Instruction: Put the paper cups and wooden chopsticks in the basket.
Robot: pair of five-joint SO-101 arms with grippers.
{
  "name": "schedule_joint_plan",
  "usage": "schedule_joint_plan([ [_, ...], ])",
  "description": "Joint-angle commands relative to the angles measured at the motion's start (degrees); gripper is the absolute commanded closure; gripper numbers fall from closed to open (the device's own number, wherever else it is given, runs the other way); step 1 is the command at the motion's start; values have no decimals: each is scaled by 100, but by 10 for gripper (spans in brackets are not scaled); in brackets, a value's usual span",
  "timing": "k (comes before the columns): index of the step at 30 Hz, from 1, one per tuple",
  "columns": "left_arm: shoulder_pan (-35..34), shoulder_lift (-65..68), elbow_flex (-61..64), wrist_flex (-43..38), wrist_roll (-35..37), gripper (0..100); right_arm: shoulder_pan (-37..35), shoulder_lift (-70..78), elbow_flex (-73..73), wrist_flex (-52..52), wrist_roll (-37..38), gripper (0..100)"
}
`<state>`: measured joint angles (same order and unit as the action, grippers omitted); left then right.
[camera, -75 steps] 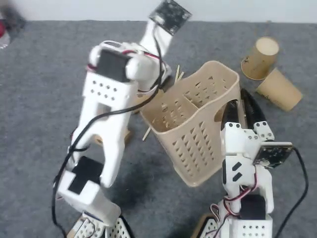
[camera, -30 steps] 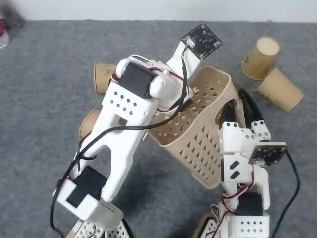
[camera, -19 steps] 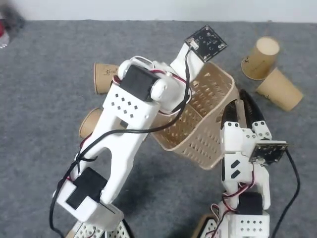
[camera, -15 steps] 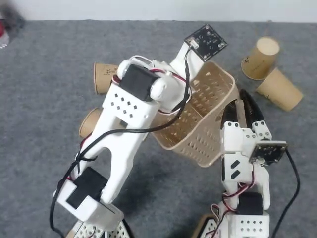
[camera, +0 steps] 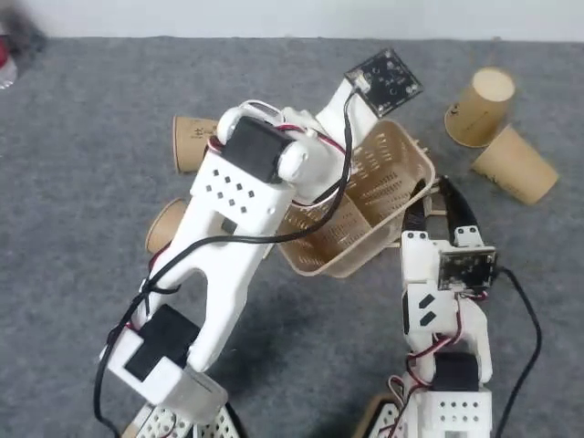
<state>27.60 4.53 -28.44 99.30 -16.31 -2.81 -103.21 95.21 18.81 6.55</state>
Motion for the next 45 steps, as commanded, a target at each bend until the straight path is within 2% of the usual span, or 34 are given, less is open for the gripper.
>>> schedule_joint_plan([
  [1,-114,62,356,-18,-114,989,110,-75,53,277,123,769],
  [5,-167,457,330,-53,-114,989,110,-75,-229,374,123,777],
  [10,-299,782,-233,62,-185,989,110,-75,-1292,1393,-88,776],
  [14,-273,774,-567,141,-712,989,110,-75,-2330,2273,-202,776],
  [21,-396,826,-145,141,-1486,989,75,-75,-3525,3451,-167,778],
  [31,-501,826,40,141,-1486,989,75,-75,-2259,3196,70,778],
  [38,-299,826,4,-97,-782,987,92,-75,-1345,2651,97,779],
  [40,-264,826,4,-273,-598,987,110,-75,-1152,2527,299,781],
  [42,-211,835,4,-369,-404,981,92,-75,-949,2413,651,827],
  [45,-97,835,22,-510,-193,934,92,-75,-571,2088,1020,977],
])
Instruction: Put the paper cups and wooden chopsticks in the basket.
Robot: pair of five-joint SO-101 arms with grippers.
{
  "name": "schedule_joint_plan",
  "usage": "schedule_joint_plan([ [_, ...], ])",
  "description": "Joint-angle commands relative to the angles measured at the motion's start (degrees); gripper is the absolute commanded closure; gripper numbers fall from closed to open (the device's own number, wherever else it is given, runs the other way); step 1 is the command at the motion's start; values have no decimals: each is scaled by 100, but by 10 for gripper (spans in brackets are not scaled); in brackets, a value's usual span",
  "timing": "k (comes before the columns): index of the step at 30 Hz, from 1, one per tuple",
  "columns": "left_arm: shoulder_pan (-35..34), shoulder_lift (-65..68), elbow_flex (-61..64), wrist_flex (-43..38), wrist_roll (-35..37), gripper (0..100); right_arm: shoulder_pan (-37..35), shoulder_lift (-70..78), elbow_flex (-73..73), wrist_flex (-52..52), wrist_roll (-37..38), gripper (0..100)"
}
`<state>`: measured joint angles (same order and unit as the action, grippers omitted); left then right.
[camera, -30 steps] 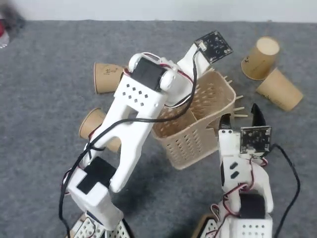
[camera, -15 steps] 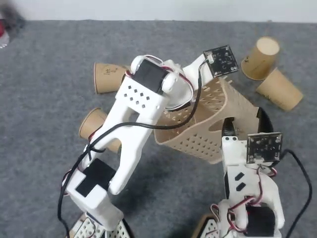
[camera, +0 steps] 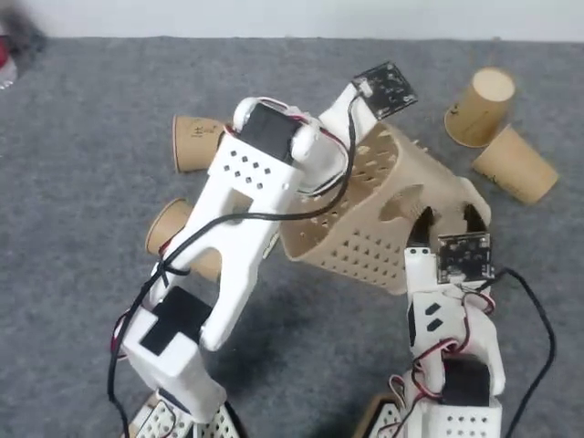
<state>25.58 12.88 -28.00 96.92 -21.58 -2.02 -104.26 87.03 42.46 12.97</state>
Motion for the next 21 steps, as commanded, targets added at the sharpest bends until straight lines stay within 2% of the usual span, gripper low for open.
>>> schedule_joint_plan([
  [1,158,0,-22,-316,369,923,13,31,360,-400,448,998],
  [3,290,0,-40,-343,378,913,13,31,545,-532,484,969],
  [8,563,-53,-119,-352,387,913,22,31,615,-558,484,991],
  [11,519,-53,-514,-308,545,918,-4,31,642,-514,492,991],
  [15,440,-9,-1358,35,642,991,-13,31,615,-505,475,991],
  [21,440,0,-1982,343,642,988,-13,31,484,-505,440,991],
])
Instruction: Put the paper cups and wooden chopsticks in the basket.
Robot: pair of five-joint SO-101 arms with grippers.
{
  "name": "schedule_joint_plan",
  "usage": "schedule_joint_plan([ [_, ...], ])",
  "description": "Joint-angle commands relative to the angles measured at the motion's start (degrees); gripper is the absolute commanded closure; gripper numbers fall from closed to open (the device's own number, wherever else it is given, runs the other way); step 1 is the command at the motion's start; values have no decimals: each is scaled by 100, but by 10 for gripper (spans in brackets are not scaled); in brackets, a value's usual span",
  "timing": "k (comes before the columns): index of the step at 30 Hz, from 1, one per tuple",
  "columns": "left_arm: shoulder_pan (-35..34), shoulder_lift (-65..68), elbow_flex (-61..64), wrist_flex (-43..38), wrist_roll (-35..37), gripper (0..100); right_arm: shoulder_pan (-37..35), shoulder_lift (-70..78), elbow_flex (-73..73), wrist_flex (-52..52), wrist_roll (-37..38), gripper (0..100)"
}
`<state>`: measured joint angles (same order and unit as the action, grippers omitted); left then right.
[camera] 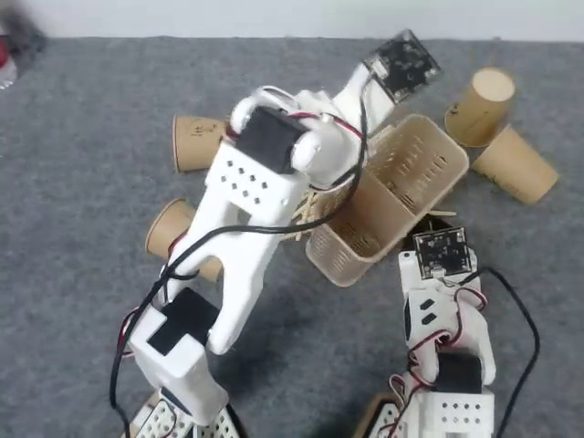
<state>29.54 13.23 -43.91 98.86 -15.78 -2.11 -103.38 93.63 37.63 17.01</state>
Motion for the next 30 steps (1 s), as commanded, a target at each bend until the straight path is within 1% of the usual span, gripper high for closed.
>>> schedule_joint_plan([
  [1,44,-35,-330,149,62,988,-4,-57,-202,-13,35,991],
  [4,18,-35,-110,114,70,987,-4,-57,-325,127,35,991],
  [8,-123,-105,-136,114,70,973,110,-57,-642,321,44,990],
  [10,-255,-176,-286,149,88,922,330,-57,-967,505,35,989],
  [12,-492,-316,-435,141,378,861,523,-57,-1354,725,35,987],
  [14,-721,-527,-585,141,624,825,673,-57,-1732,1015,35,958],
  [18,-949,-914,-611,149,624,822,769,-57,-2374,1596,44,847],
  [20,-1081,-1099,-558,149,633,822,813,-57,-2752,1895,79,827],
  [21,-1187,-1178,-523,149,633,822,954,-57,-2963,2009,79,831],
  [23,-1574,-1363,-409,149,633,823,1552,-57,-3402,2088,70,848],
  [25,-2207,-1512,-127,149,703,823,2229,-40,-3710,1956,44,858],
  [26,-2549,-1565,75,149,809,823,2440,-22,-3798,1833,44,858],
  [28,-3165,-1662,576,114,897,823,2527,154,-3965,1719,62,858],
  [30,-3604,-1758,1086,35,914,823,2527,602,-4176,1692,62,858],
])
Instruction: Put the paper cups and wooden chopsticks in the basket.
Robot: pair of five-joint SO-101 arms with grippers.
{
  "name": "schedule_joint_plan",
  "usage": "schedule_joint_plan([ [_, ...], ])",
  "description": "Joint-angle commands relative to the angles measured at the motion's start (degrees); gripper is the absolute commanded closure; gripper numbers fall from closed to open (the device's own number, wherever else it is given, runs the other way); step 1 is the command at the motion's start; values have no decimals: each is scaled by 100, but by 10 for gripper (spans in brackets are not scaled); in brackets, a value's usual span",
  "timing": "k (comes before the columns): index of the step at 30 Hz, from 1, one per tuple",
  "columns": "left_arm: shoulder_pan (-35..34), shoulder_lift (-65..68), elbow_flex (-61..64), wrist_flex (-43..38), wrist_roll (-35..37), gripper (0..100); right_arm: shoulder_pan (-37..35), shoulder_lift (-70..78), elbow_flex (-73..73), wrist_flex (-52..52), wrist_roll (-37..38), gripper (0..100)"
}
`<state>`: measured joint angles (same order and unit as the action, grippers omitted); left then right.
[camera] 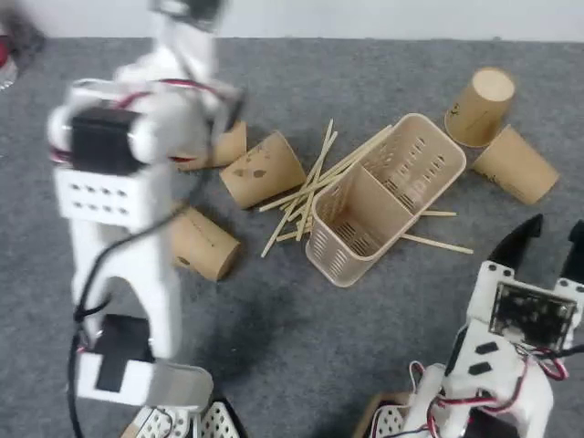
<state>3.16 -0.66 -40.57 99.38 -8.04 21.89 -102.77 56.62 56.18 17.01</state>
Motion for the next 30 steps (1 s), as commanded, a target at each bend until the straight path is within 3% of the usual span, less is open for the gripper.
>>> schedule_joint_plan([
  [1,-1143,-440,1007,-62,141,823,127,857,-642,-163,53,858],
  [6,-1820,-993,2642,-818,149,823,145,3196,-2084,-92,-237,858],
  [12,-2699,-2013,5640,-3288,686,823,-66,6598,-4993,1024,-598,858],
  [18,-2796,-2831,8242,-5345,1327,823,-453,9701,-7763,2141,-598,858],
  [30,-2919,-2769,9859,-7429,1837,823,-945,14316,-12800,3363,-396,857],
])
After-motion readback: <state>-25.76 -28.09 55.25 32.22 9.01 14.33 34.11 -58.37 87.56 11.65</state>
